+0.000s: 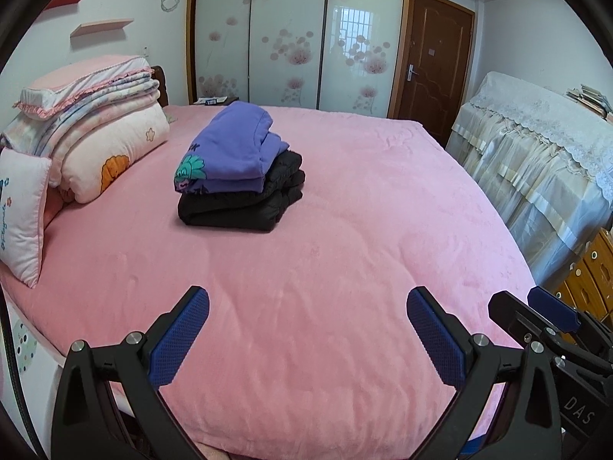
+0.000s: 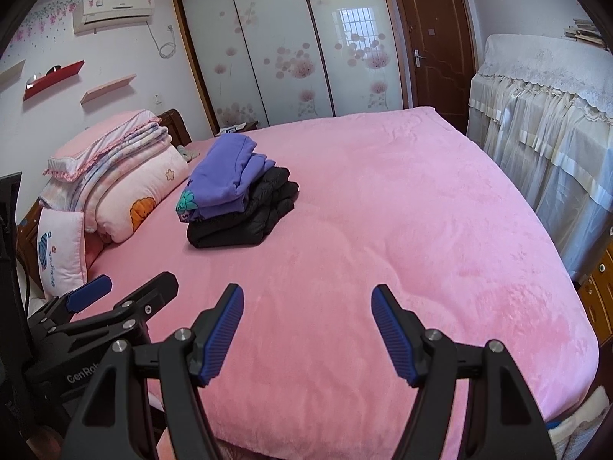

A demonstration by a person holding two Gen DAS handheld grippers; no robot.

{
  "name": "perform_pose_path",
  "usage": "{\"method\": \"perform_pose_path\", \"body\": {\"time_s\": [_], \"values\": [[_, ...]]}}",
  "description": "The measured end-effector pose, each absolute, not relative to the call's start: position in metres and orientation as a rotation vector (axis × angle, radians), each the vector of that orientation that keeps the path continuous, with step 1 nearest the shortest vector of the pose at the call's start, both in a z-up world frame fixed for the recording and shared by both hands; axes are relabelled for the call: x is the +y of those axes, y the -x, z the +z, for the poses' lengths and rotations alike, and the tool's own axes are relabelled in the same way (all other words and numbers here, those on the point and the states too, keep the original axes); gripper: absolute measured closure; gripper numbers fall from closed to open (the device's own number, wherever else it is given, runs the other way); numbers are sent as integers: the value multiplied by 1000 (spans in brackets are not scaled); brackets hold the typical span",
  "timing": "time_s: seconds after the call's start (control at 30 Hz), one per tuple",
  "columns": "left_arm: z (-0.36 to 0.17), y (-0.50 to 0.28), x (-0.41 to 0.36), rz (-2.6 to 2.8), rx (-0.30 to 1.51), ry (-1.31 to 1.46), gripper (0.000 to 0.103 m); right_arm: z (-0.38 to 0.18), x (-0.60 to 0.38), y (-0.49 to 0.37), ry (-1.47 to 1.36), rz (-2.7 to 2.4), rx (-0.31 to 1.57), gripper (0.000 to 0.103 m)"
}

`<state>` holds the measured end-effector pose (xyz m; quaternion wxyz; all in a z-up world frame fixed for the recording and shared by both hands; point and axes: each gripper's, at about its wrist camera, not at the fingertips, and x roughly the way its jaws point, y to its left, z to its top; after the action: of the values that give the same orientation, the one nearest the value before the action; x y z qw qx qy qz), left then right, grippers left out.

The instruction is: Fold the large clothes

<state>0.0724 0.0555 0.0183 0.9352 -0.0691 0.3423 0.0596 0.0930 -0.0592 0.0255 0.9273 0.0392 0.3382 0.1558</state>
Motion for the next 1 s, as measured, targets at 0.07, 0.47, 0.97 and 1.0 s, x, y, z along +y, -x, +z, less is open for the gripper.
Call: {"method": "perform_pose_path", "body": {"time_s": [0.07, 0.47, 0.97, 1.0], "values": [[17, -69, 58, 121, 709, 146, 1, 25, -56, -89, -68, 315, 697, 33], [18, -59, 55, 142, 705, 121, 1, 25, -52, -77, -45, 309, 698, 33], [18, -52, 57, 146, 704, 117, 2, 25, -54, -74, -42, 306, 699, 33], [18, -52, 57, 147, 702, 114, 2, 25, -56, -74, -43, 304, 700, 33]]}}
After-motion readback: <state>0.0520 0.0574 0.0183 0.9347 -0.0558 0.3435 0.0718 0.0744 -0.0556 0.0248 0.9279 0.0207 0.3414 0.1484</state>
